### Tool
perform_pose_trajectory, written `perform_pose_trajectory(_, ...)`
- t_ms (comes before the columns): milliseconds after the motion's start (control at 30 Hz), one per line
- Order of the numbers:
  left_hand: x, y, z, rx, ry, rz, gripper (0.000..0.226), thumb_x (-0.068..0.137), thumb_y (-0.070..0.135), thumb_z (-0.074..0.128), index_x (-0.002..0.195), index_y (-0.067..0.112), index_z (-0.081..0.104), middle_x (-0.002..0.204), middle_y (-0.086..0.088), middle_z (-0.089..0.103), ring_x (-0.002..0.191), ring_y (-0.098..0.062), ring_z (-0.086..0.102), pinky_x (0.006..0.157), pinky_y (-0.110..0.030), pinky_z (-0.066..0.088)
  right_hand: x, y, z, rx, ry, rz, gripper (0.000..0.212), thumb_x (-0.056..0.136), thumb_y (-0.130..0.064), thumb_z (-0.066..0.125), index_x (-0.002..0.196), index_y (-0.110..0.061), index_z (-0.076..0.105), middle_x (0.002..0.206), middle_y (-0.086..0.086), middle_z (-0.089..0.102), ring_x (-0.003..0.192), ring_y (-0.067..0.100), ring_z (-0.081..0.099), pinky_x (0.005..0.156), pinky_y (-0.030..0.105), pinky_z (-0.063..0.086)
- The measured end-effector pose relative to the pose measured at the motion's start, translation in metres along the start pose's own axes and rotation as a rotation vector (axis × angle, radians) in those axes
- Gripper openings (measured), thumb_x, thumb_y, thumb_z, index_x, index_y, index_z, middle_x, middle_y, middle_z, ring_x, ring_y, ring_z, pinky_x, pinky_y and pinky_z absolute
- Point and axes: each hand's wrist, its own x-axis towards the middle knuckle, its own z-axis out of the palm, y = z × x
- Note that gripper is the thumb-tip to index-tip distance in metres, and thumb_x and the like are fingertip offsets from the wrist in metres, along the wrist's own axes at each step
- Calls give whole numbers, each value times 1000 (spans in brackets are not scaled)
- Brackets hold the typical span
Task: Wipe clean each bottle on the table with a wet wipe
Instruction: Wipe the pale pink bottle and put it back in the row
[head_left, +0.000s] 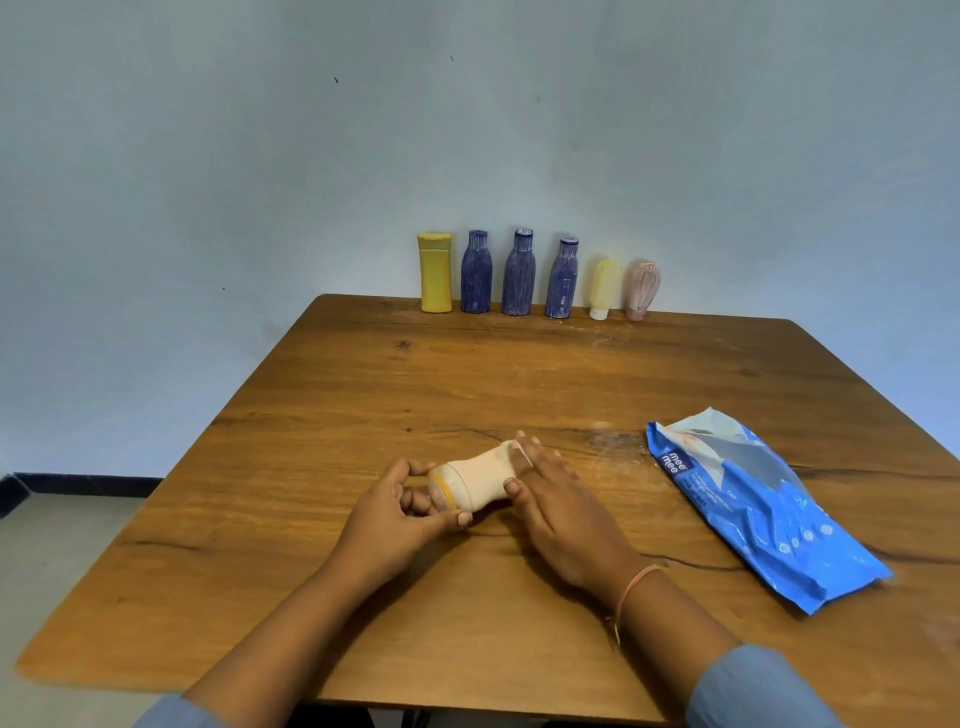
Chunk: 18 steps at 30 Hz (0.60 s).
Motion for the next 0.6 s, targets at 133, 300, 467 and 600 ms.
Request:
perform_pose_trajectory(133, 2, 3, 1, -45, 7, -43, 40, 67, 8, 80, 94, 15, 51, 50, 3, 53, 48, -5, 47, 54, -20, 39, -8, -34, 7, -4, -36, -83, 85, 82, -70, 1, 149, -18, 12, 156, -4, 1, 142, 7, -5, 117, 26, -3)
perform_pose_trajectory(300, 0, 11, -3, -80, -8, -107, 31, 73, 6, 74, 95, 10, 53, 45, 6, 56, 44, -2, 49, 46, -15, 40, -17, -48, 3, -53, -91, -233, 74, 84, -59, 1, 148, -21, 4, 154, -10, -4, 137, -3, -12, 106, 13, -17)
perform_pose_trajectory(467, 1, 16, -2, -262, -44, -244, 48, 62, 18, 82, 99, 3, 56, 76, -6, 71, 70, -16, 67, 65, -27, 55, -5, -1, -11, -91, 32, -29, 92, 76, -70, -14, 148, -21, 16, 156, -3, 15, 142, 9, 9, 116, 24, 5)
perform_pose_trajectory(600, -2, 24, 5, -244, -51, -269, 52, 64, 51, 69, 90, 6, 65, 62, -5, 69, 66, -18, 66, 72, -31, 55, -3, -4, -18, -41, 96, -38, 74, 90, -61, 7, 145, -17, 27, 148, 0, 31, 135, 10, 24, 109, 24, 22)
